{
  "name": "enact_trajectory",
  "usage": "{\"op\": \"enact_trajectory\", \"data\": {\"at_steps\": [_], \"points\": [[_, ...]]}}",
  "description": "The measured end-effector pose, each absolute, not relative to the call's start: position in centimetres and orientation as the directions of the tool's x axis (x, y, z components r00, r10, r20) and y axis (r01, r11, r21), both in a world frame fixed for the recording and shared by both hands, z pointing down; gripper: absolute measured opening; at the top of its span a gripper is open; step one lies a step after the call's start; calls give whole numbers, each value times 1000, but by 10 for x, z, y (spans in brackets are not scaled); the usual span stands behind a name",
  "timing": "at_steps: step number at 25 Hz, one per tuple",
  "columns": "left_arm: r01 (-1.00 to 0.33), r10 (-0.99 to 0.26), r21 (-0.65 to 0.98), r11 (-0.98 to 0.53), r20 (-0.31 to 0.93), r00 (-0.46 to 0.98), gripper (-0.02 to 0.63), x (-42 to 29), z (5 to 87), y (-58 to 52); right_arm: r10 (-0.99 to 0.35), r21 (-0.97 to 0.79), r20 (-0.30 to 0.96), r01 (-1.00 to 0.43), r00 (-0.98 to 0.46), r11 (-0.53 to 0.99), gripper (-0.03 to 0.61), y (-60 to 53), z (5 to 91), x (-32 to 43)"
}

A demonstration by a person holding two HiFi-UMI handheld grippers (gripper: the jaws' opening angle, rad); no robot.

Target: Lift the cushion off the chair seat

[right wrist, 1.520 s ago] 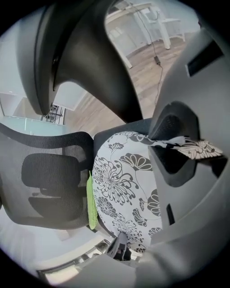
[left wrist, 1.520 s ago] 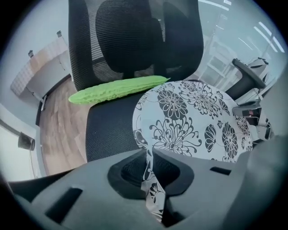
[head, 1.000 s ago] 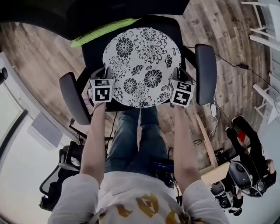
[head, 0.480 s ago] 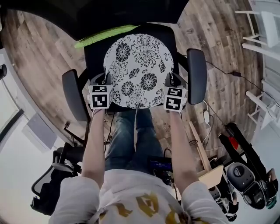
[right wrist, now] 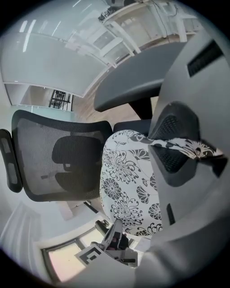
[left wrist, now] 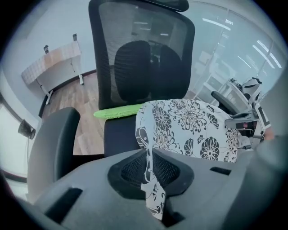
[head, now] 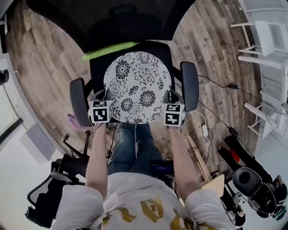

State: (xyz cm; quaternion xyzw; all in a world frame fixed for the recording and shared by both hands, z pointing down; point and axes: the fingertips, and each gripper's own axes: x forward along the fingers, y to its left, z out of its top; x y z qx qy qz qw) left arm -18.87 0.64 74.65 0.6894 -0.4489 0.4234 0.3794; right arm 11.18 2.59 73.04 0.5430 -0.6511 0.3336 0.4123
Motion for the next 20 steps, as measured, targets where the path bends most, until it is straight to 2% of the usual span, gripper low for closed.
{"op": "enact_trajectory", "data": {"at_steps": [9,20], "points": [[-927,-303,161,-339,914,270,31,-178,710,3,-420,5,905,-986,-67,169,25,47,705,119],[-915,-339,131,-382,901,271,31,-191,654,-11,-479,-10,874,-987,-86,158,25,38,653,132]]}}
